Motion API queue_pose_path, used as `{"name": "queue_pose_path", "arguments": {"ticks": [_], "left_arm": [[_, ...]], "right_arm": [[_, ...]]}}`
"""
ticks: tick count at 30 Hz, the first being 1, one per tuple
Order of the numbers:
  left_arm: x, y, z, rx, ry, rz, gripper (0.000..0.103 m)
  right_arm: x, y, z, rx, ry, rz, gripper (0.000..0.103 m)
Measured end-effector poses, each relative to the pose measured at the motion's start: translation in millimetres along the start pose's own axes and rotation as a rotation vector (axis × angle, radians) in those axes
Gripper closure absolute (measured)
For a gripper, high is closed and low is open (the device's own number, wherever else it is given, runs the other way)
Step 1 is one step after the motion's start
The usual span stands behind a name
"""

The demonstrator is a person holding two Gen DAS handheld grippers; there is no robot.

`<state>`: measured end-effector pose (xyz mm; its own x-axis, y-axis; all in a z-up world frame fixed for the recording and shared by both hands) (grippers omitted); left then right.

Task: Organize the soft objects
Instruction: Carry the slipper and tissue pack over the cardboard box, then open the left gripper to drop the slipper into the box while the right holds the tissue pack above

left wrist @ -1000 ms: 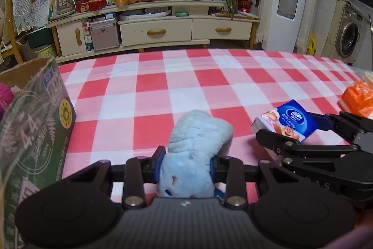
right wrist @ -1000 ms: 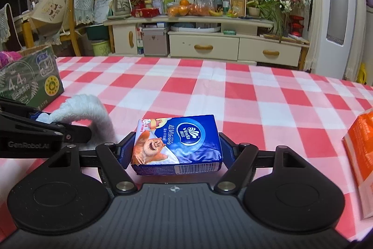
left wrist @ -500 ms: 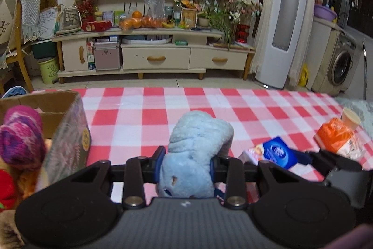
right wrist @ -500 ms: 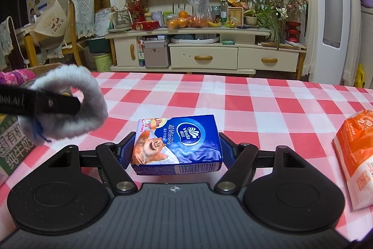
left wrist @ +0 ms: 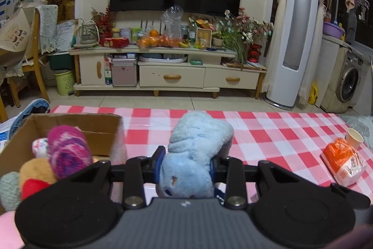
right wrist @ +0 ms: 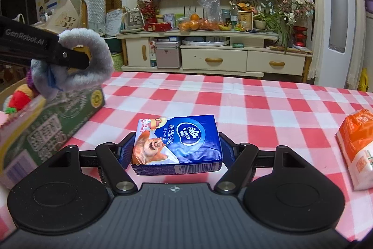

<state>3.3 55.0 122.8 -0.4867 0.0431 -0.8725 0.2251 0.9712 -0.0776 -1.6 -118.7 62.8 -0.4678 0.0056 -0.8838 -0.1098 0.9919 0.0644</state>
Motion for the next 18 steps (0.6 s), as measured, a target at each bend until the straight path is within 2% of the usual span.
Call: {"name": "queue_pose_path", "arguments": {"ticks": [8,18], "left_arm": [[-5,30,-16,-0.051,-0.037,-0.03,0.069],[-8,71,-25,-0.101,-0.051,-0.077,0.069]], "right_arm": [[-5,37,-13,-0.032,-0.005,-0.034,0.014],[-34,87,-24,-0.097,-0.062,-0.085,0.013]]}}
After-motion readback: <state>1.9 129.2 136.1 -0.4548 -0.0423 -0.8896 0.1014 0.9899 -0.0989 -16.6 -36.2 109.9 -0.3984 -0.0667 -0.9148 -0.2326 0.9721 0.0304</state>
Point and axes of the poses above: each gripper's, at about its wrist camera, not at the fingertips, and z roughly the way its jaws point, y to its left, x to its underside, the point moved 1 cm from there along z, roughly the way its jaws point, and after that the axes turned 1 degree about -y, right-handed, at the moved point
